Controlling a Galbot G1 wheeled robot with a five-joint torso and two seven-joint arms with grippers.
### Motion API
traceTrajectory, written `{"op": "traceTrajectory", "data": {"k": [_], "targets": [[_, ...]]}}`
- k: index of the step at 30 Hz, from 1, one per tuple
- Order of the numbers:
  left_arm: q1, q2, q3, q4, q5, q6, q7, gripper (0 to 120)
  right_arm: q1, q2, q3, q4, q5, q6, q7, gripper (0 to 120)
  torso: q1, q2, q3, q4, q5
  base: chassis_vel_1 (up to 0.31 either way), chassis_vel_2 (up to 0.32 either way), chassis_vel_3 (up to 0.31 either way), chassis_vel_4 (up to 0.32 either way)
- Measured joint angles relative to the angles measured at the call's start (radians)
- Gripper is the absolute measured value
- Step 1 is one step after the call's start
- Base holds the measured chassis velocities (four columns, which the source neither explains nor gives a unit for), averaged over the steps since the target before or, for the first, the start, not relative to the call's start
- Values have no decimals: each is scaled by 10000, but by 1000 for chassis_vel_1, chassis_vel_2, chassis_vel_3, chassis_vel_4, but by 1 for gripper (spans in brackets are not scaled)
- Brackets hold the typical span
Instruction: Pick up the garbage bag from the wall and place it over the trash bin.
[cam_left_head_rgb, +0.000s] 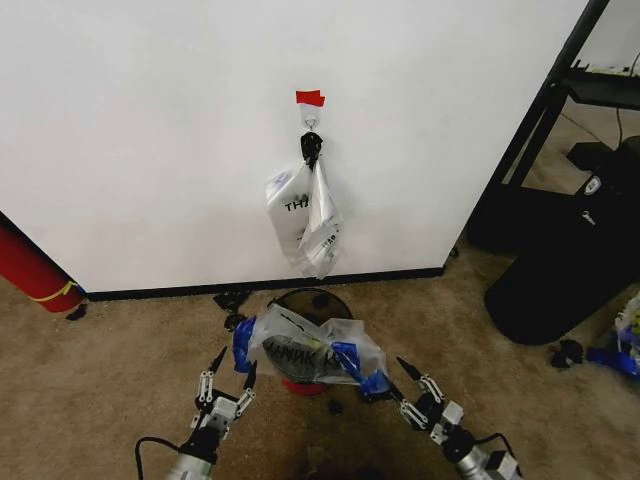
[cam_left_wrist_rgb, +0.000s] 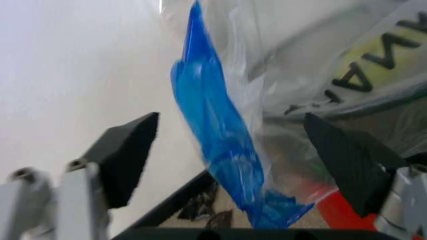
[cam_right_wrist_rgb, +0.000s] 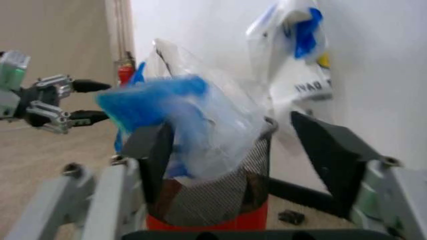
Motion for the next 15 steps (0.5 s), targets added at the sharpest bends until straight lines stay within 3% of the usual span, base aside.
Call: {"op": "traceTrajectory", "data": {"k": [2, 9, 12, 15], "targets": [[66, 69, -40, -125, 93, -127, 0, 98, -65, -13, 45, 184, 0, -12, -145, 78, 0, 0, 0, -1, 1, 0, 0, 0, 0], [316, 258, -99, -625, 140, -438, 56, 100, -224, 3, 201, 841, 251, -204, -685, 99, 0, 0, 0, 0, 1, 0, 0, 0, 0], [351, 314, -123, -874, 119, -598, 122, 100, -258, 47, 208, 1236, 424, -253, -573, 100, 0, 0, 0, 0, 0, 0, 0, 0, 0], [323, 530, -206, -1480, -191, -763, 257, 100, -307, 176, 19, 2067, 664, -270, 716, 100, 0, 0, 0, 0, -2, 0, 0, 0, 0]]}}
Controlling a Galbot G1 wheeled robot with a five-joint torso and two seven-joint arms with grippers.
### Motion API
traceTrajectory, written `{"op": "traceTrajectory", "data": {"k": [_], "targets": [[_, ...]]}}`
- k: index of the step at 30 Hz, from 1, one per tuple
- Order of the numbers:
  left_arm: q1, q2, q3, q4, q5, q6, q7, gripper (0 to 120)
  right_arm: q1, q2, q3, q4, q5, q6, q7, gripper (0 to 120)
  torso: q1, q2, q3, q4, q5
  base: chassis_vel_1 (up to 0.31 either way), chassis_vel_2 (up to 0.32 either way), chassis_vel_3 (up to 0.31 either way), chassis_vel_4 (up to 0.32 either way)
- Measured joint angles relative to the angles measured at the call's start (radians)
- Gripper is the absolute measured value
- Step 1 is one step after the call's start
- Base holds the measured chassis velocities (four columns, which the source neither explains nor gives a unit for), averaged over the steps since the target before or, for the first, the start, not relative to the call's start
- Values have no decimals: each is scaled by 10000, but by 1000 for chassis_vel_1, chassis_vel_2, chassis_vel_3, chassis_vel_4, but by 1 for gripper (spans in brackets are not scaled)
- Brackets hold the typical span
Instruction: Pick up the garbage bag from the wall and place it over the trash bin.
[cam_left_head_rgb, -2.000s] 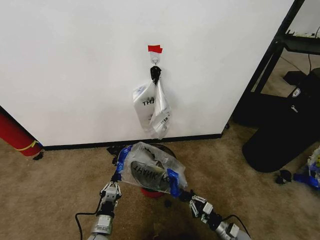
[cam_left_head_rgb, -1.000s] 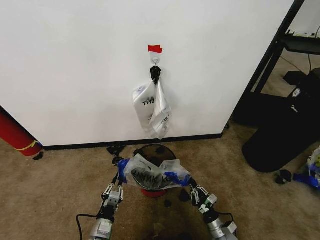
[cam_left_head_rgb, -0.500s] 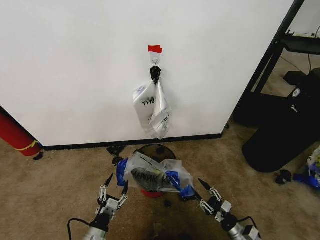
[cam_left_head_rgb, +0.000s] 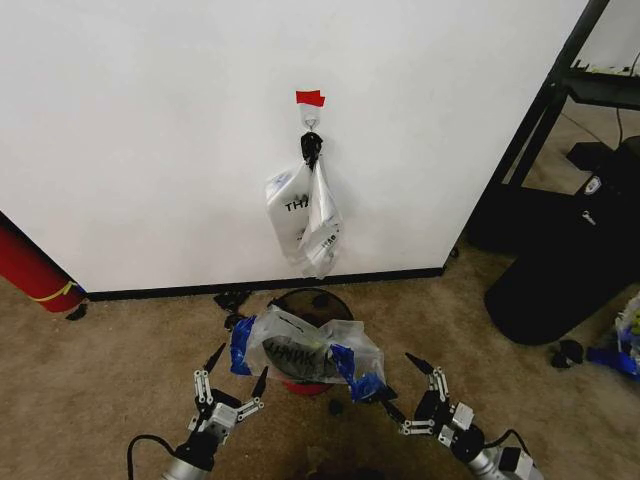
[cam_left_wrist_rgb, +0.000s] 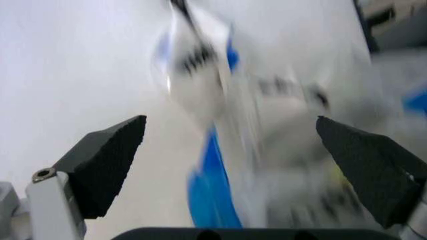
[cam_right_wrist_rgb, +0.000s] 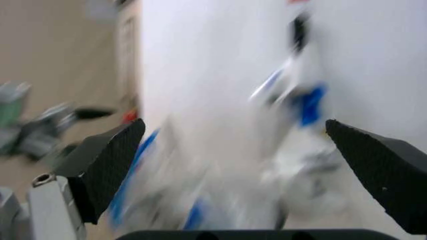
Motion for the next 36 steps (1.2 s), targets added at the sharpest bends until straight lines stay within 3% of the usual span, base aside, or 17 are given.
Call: {"op": "traceTrajectory", "data": {"k": [2, 3, 8, 10, 12, 16, 20, 22, 30, 36], "targets": [[-91, 325, -147, -603, -407, -14, 229, 100, -28, 167, -205, 766, -8, 5, 1784, 100, 0, 0, 0, 1, 2, 0, 0, 0, 0], [-91, 325, -147, -603, -407, -14, 229, 100, -28, 167, -205, 766, -8, 5, 1784, 100, 0, 0, 0, 1, 2, 0, 0, 0, 0], [-977, 1505, -155, -1622, -2478, 390, 1221, 100, 146, 776, -524, 2587, -1643, -181, 6862, 100, 0, 0, 0, 0, -1, 0, 0, 0, 0], [-1097, 1676, -123, -1714, -2872, 506, 1407, 100, 163, 828, -527, 2738, -1907, -242, 7289, 100, 0, 0, 0, -1, -1, 0, 0, 0, 0], [-1534, 2355, -33, -1945, -4546, 970, 2200, 100, 203, 957, -516, 3247, -2896, -518, 8361, 100, 0, 0, 1, 4, 1, 0, 0, 0, 0], [-2726, 3285, 175, -1664, -6819, 1729, 3241, 100, 86, 1121, -412, 3803, -4395, -917, 9282, 100, 1, 0, 2, -9, -2, 0, 0, 0, 0], [-3241, 3693, 193, -1343, -7933, 2236, 3874, 100, 26, 1122, -447, 4012, -5135, -1219, 9621, 100, 1, 0, 1, 4, 3, 0, 0, 0, 0], [-3650, 3983, 223, -1092, -8553, 2565, 4575, 100, -125, 1115, -389, 4167, -5596, -1394, 9756, 100, 1, -1, 2, -2, -3, 0, 0, 0, 0], [-4726, 4464, 334, -473, -8939, 3003, 6486, 100, -275, 1147, -55, 4465, -6895, -1462, 10310, 100, 1, -1, 1, 0, 3, 0, 0, 0, 0], [-6970, 4400, 966, 436, -9085, 3922, 8756, 100, -447, 1290, 184, 4667, -7257, -1338, 10762, 100, 1, -1, 1, 0, 2, 0, 0, 0, 0]]}}
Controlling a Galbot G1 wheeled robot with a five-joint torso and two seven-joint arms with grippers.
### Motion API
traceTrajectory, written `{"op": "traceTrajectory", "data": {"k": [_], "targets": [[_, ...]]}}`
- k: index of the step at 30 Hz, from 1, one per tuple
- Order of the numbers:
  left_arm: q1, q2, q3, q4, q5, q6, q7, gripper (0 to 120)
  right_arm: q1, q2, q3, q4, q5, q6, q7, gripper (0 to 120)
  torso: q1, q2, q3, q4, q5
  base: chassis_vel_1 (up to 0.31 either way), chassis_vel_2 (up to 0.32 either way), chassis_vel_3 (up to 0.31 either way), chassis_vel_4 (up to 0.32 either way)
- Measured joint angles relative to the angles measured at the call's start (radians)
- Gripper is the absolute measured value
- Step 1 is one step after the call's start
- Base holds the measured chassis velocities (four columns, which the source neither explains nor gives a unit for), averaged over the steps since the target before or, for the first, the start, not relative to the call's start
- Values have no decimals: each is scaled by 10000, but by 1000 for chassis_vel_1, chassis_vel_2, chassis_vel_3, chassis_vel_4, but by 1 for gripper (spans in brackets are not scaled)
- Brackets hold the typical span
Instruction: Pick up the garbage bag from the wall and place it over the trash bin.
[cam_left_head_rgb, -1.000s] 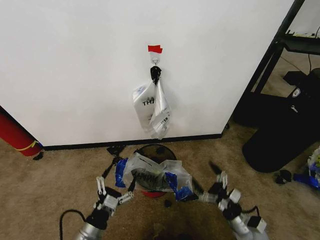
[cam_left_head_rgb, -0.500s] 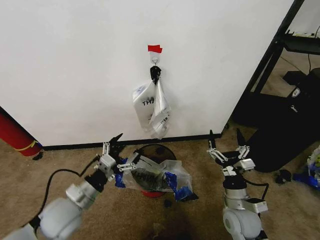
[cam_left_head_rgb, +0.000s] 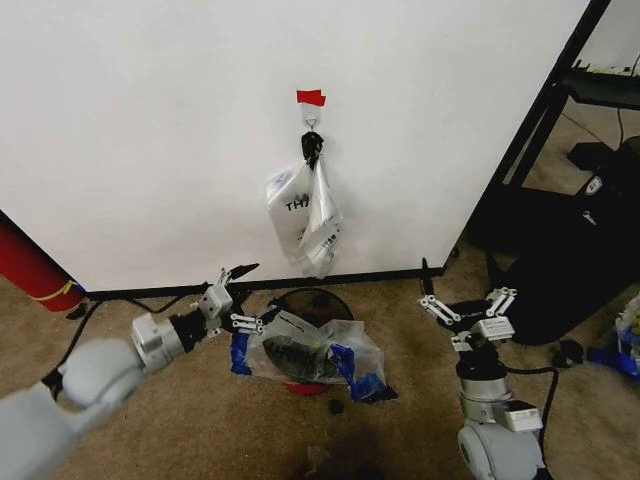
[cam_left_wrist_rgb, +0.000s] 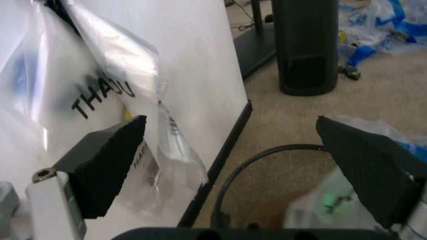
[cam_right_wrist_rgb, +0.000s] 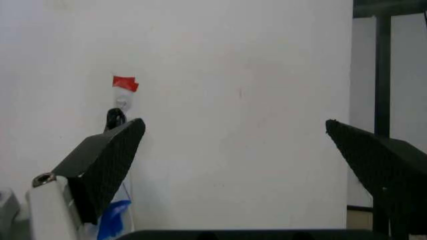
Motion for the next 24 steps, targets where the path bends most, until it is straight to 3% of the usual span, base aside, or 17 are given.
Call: {"op": "traceTrajectory", "data": {"k": [2, 7, 12, 14, 16, 21, 24], "targets": [[-206, -35, 115, 93, -26, 46, 103, 100, -6, 18, 0, 0, 0, 24, 0, 100, 0, 0, 0, 0, 2, 0, 0, 0, 0], [-1953, -466, 1664, 1177, -233, 291, 650, 100, 52, 318, -44, -106, 115, 398, -91, 100, 0, 0, -1, 1, 4, 0, 0, 0, 0], [-2999, -838, 2533, 1809, -16, 596, 690, 100, 104, 483, -90, -127, 269, 552, -238, 100, 0, 0, 0, 3, 0, 0, 0, 0, 0], [-3854, -1185, 3160, 2201, 115, 1075, 647, 100, 115, 563, -89, -170, 262, 588, -347, 100, 0, 0, 0, -3, 0, 0, 0, 0, 0], [-4022, -1257, 3288, 2270, 142, 1197, 642, 100, 116, 574, -89, -180, 257, 592, -367, 100, 0, 0, 0, -4, 2, 0, 0, 0, 0], [-5160, -1735, 4369, 2663, 950, 2666, 567, 100, 115, 654, -86, -242, 186, 587, -424, 100, 0, 0, 0, 0, 3, 0, 0, 0, 0], [-5417, -1895, 4660, 2852, 1267, 3004, 759, 100, 111, 692, -80, -254, 152, 579, -423, 100, 0, 0, 0, 0, -1, 0, 0, 0, 0]]}}
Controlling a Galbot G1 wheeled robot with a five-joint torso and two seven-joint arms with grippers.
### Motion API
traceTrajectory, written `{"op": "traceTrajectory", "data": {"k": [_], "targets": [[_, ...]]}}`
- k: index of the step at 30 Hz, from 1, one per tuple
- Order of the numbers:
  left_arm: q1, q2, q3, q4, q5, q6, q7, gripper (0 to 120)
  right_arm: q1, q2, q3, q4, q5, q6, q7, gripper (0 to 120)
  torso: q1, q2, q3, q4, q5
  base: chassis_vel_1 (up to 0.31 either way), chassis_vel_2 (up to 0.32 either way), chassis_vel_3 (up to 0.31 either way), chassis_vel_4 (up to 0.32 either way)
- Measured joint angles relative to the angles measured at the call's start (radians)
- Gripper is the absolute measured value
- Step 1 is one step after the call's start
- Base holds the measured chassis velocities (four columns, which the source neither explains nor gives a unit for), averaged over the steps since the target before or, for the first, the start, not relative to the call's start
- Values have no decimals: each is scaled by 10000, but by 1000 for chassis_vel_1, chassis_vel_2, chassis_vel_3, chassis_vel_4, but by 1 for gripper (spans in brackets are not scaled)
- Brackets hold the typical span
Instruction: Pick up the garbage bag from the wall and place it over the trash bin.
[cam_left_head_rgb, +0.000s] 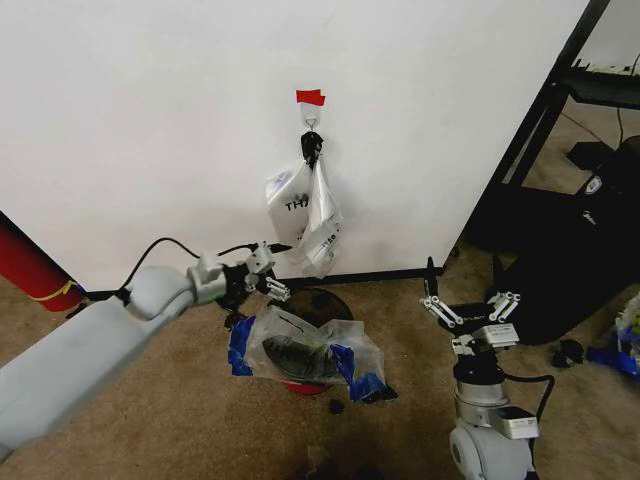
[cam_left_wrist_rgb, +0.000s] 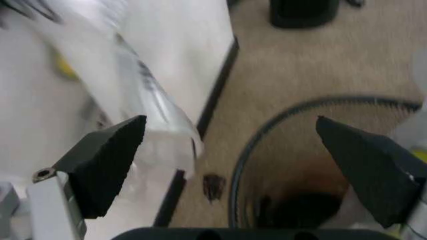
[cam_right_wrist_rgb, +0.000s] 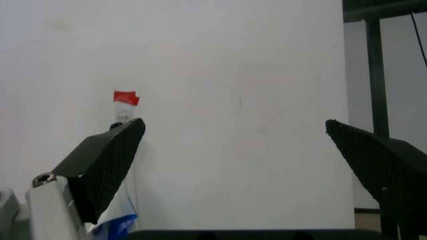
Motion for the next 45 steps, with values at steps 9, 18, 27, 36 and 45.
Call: {"op": "traceTrajectory", "data": {"k": [9, 18, 27, 36, 45], "targets": [[-735, -684, 883, 817, 1004, 660, 586, 100, -158, -194, 257, 29, 870, -191, -645, 100, 0, 0, 0, -1, 2, 0, 0, 0, 0], [-935, -1071, 1089, 1031, 1521, 2965, -264, 97, -248, -1576, 376, -67, 2722, -476, -3729, 100, -1, 0, -1, 0, 3, 0, 0, 0, 0], [-1288, -1273, 1372, 1176, 1156, 3779, -75, 93, -157, -1569, 247, -375, 2552, -246, -4231, 100, -1, 0, -1, -1, 3, 0, 0, 0, 0], [-1569, -1745, 1668, 1280, 1015, 4529, -163, 79, -207, -1405, 225, -574, 2352, 66, -4266, 100, -1, 0, -1, -2, 1, 0, 0, 0, 0], [-1845, -1956, 1929, 1779, 1325, 4564, -92, 46, -228, -1308, 229, -697, 2306, 229, -4336, 100, 0, 0, -1, 0, 2, 0, 0, 0, 0]]}}
